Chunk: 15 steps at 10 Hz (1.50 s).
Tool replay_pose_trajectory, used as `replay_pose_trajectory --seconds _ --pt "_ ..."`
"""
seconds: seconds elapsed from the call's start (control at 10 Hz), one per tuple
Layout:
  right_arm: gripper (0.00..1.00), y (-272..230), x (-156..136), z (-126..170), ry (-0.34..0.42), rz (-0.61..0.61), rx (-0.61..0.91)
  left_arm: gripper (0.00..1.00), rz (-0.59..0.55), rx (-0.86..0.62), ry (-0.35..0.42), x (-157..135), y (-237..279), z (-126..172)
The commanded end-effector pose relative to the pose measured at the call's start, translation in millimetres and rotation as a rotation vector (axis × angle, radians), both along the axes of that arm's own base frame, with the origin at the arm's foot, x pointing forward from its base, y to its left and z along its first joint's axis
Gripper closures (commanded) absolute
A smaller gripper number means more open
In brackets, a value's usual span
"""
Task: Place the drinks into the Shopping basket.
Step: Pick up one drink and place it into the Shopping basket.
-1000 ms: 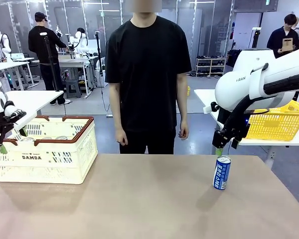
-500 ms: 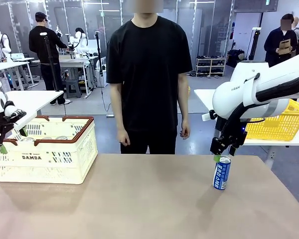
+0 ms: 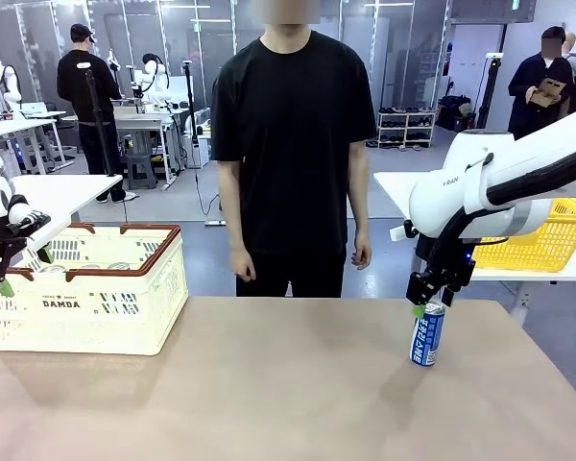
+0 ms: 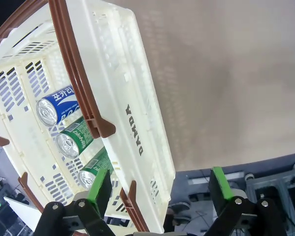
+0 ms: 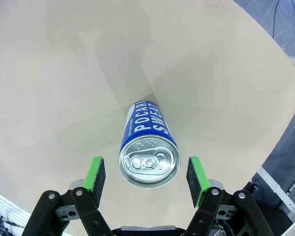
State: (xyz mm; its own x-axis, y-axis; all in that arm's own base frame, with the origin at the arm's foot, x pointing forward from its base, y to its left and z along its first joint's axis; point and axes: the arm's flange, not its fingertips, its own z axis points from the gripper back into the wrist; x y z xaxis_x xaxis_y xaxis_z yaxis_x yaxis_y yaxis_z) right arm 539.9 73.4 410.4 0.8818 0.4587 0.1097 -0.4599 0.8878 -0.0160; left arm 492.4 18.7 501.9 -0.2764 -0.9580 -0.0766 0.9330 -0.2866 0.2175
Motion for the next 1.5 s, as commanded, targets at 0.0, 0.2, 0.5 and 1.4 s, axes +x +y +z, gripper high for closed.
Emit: replay_pose_trajectory --seconds 0.0,0.2,0.5,1.4 --pt "0.16 -6.2 10.5 -4.5 -0.013 0.04 0.0 0.0 0.014 -0.012 -0.007 -1.2 -0.5 1.9" --pt "0.16 -7.9 16.3 -10.5 0.007 0.042 0.014 0.0 0.014 -0.012 -0.007 -1.2 -0.5 1.9" --pt "0.16 -8.0 22.0 -20.0 0.025 0.066 0.037 0.0 0.014 -0.012 -0.007 -1.2 -0.5 1.9" --pt "0.24 -5.6 26.9 -33.6 0.084 0.075 0.031 0.0 0.014 -0.012 -0.007 -1.2 -0.5 1.9"
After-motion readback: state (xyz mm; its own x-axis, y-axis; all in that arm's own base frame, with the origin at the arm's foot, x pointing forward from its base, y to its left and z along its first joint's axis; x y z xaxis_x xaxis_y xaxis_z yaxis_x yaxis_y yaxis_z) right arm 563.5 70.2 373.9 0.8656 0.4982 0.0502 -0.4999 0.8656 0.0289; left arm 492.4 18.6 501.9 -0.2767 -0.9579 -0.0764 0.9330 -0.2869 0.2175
